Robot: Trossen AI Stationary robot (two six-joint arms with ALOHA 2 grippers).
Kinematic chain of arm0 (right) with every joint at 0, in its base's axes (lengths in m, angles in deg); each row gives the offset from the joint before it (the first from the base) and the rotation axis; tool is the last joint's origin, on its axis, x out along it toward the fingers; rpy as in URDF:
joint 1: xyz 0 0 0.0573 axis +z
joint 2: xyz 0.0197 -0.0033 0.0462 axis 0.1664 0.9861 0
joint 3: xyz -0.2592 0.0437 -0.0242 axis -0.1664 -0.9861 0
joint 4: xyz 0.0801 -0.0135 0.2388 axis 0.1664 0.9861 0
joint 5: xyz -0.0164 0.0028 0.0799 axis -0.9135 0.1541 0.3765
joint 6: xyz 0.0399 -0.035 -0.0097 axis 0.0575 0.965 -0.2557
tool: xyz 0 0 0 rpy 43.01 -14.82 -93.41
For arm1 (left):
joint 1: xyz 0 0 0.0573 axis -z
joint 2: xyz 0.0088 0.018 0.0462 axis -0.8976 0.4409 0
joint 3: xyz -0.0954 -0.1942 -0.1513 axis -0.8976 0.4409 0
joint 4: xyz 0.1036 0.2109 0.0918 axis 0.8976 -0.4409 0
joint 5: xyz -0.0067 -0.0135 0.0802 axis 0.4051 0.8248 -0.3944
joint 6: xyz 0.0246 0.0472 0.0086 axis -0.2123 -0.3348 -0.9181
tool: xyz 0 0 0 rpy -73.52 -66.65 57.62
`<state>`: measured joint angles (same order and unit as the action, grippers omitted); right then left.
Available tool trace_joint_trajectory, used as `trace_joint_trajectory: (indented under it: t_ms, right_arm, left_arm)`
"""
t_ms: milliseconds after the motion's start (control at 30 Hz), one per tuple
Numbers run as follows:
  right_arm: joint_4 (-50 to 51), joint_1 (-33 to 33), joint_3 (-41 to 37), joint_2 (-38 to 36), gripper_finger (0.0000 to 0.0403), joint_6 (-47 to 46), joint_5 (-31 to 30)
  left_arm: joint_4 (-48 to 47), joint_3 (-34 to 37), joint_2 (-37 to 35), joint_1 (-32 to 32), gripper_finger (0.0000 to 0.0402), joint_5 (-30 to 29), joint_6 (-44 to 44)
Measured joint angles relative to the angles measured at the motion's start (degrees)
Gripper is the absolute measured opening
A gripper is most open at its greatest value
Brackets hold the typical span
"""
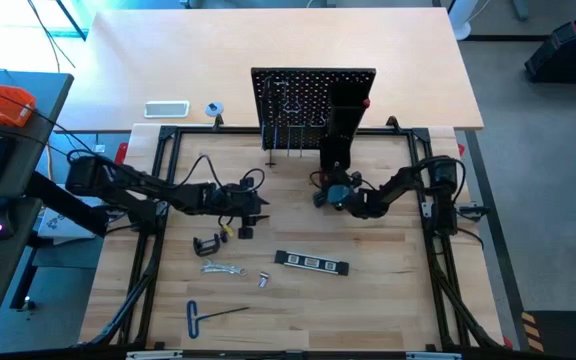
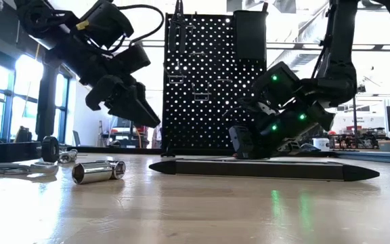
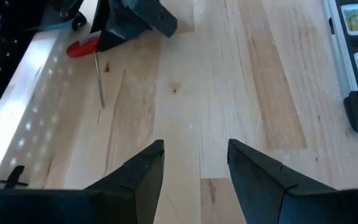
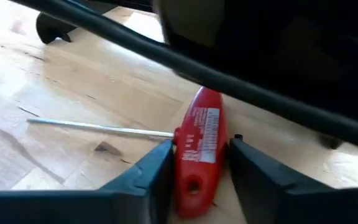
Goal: Hang tools onto peg board
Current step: Hang the allen wrench on the peg board
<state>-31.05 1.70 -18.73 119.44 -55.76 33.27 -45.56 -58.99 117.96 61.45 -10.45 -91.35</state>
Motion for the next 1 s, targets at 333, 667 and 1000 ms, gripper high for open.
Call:
trace_joint_trajectory:
  t_ms: [333, 667, 1000]
  right_arm:
    - [0.1, 3.1, 0.1, 0.2, 0.009, -0.7, 1.2]
    - [0.9, 10.2, 2.5, 0.5, 0.0097, -4.0, 1.0]
    - [9.8, 16.1, 11.6, 0.5, 0.0098, -2.9, 3.1]
  left_arm:
    - [1.3, 0.0, 0.5, -1.1, 0.0171, 0.0, 1.1]
    - [3.9, 0.0, 3.1, -2.1, 0.0171, 3.8, 6.7]
    - [15.1, 0.0, 16.1, -0.5, 0.0171, 6.0, 15.9]
